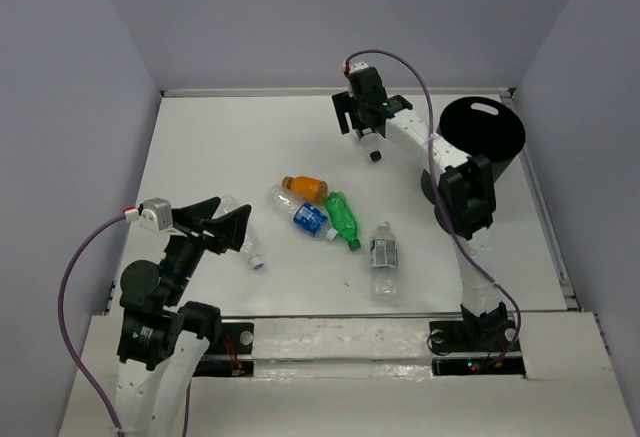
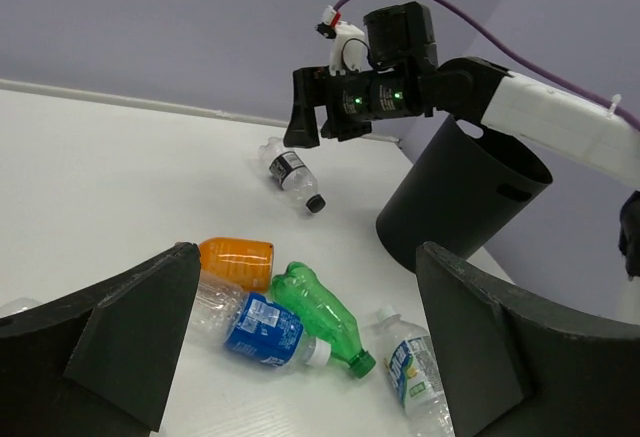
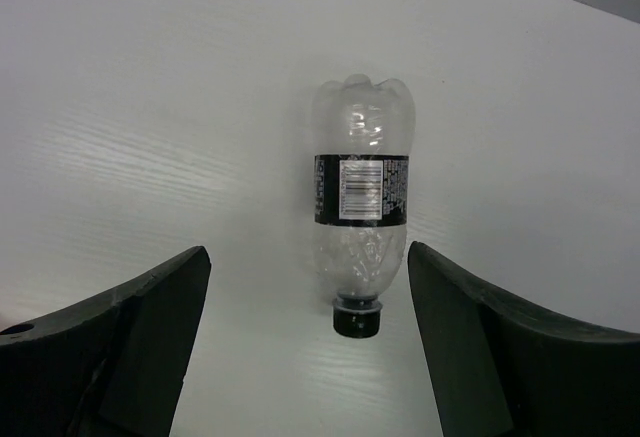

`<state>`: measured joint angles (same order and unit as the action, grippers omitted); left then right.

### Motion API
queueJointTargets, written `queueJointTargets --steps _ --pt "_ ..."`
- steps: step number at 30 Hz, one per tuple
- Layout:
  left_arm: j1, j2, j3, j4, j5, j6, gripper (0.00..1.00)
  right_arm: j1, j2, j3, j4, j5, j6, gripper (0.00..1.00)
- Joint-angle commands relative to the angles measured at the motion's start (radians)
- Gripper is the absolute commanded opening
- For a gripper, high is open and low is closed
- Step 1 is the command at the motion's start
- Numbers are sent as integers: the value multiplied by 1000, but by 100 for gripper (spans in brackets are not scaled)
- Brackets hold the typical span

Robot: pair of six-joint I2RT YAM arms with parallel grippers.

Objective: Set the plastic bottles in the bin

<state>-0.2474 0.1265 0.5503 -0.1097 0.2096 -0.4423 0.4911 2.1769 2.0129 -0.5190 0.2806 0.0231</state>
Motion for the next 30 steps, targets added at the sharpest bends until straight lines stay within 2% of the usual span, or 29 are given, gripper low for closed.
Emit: queueJointTargets --steps 1,5,14,20,26,30 --pt "-7 4 28 41 16 19 99 -35 93 189 -55 35 -66 86" --pt "-9 10 28 38 13 19 99 -45 197 303 -87 48 -89 87" --pt "-9 33 28 35 10 17 99 -72 346 446 -85 88 -133 89" --pt "-9 36 30 36 8 17 99 -82 408 475 -82 -14 -112 89" --pt "-7 38 28 36 5 17 99 -82 449 469 -50 -81 -89 80" --pt "-9 32 28 36 4 17 99 -82 437 437 -39 -80 -66 65"
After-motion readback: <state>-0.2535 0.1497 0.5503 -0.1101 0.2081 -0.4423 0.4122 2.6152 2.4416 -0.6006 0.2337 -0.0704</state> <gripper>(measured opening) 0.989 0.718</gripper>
